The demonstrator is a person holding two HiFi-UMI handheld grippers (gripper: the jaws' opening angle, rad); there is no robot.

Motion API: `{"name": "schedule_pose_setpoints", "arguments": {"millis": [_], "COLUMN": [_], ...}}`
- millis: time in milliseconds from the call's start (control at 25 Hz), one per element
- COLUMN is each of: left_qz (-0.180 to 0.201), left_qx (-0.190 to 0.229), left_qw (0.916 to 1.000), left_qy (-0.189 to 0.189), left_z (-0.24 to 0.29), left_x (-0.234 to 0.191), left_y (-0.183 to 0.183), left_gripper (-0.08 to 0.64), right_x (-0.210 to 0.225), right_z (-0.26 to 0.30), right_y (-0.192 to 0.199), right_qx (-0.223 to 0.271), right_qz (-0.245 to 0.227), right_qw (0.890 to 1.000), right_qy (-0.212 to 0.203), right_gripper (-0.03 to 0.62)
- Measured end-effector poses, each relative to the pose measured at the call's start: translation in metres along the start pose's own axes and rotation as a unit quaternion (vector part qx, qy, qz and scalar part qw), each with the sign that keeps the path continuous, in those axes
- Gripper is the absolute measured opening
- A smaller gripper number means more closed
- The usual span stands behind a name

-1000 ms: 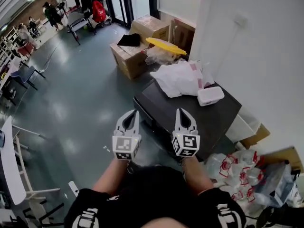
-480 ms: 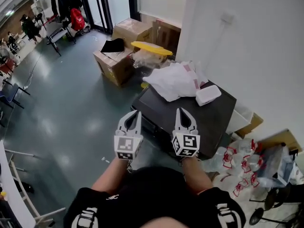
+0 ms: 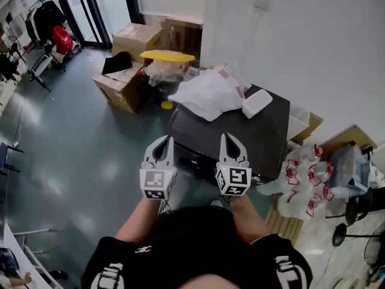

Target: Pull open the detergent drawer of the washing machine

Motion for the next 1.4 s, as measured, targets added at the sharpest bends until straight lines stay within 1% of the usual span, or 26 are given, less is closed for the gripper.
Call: {"name": "schedule_pose_setpoints", "arguments": {"millis": [160,280,480,560,600,640,680,720,760,800,840,920,1000,1120,1200,1280,1320,1360,1400], "left_qz": [-0.002,-0.001,0.003,0.004,-0.002,-0.014,-0.031,-0.052,-0.079,-0.113,-0.154,-0.244,-0.316,-0.389,-0.432,-0.472,-0.492,-0.513,-0.535], "left_qx": [0.001,-0.001,0.012,0.019,0.027,0.038,0.050,0.063,0.076,0.087,0.097,0.109,0.115,0.123,0.123,0.113,0.106,0.100,0.098], "left_qw": [0.9997,0.9990,0.9983,0.9972,0.9960,0.9940,0.9910,0.9869,0.9814,0.9739,0.9641,0.9395,0.9147,0.8841,0.8670,0.8506,0.8410,0.8297,0.8164], "left_qy": [0.025,0.045,0.057,0.072,0.085,0.102,0.120,0.139,0.158,0.177,0.193,0.214,0.224,0.227,0.217,0.203,0.199,0.197,0.196], "left_z": [0.006,0.009,0.009,0.010,0.011,0.012,0.013,0.014,0.014,0.014,0.014,0.013,0.012,0.011,0.007,0.003,0.001,0.000,-0.001], "left_x": [-0.008,-0.007,-0.007,-0.008,-0.008,-0.008,-0.008,-0.008,-0.009,-0.012,-0.015,-0.023,-0.028,-0.035,-0.039,-0.041,-0.040,-0.040,-0.038], "left_y": [0.002,0.003,0.002,0.003,0.002,0.000,-0.002,-0.004,-0.004,-0.004,-0.002,0.005,0.014,0.035,0.056,0.081,0.092,0.104,0.114], "left_gripper": [-0.003,-0.003,-0.003,-0.003,-0.001,0.051,0.207,0.341,0.353,0.351,0.353,0.351,0.351,0.351,0.351,0.351,0.351,0.351,0.351], "right_x": [-0.006,-0.006,-0.009,-0.010,-0.011,-0.011,-0.011,-0.011,-0.011,-0.011,-0.010,-0.009,-0.007,-0.005,-0.005,-0.004,-0.004,-0.003,-0.003], "right_z": [-0.006,-0.012,-0.014,-0.014,-0.013,-0.012,-0.011,-0.011,-0.010,-0.010,-0.010,-0.011,-0.011,-0.012,-0.015,-0.019,-0.020,-0.022,-0.023], "right_y": [0.001,0.000,0.006,0.006,0.005,0.004,0.003,0.004,0.004,0.005,0.006,0.007,0.008,0.009,0.012,0.015,0.016,0.016,0.017], "right_qx": [-0.003,0.005,-0.006,-0.005,-0.004,-0.003,-0.004,-0.005,-0.006,-0.008,-0.010,-0.015,-0.016,-0.019,-0.020,-0.021,-0.023,-0.025,-0.027], "right_qz": [-0.002,-0.003,0.000,0.001,0.000,-0.001,-0.001,-0.001,0.000,0.002,0.005,0.010,0.015,0.024,0.036,0.052,0.057,0.059,0.059], "right_qw": [1.000,0.999,0.998,0.998,0.998,0.998,0.998,0.999,0.999,0.999,0.999,0.999,0.999,0.999,0.998,0.998,0.998,0.997,0.997], "right_qy": [0.031,0.047,0.057,0.057,0.057,0.056,0.055,0.054,0.053,0.051,0.049,0.046,0.042,0.040,0.038,0.034,0.033,0.033,0.033], "right_gripper": [0.002,0.002,0.002,0.002,0.002,0.002,0.002,0.002,0.002,0.002,0.002,0.002,0.002,0.002,0.002,0.002,0.002,0.002,0.003]}}
Point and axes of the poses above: the fingertips, and each gripper's own axes: z forward along the fingers, x to its right, y out of its underside, the point moved 10 cm from there along -z, backward along the fingers, and after that the axes turned 6 degrees about y, right-handed, at the moved point
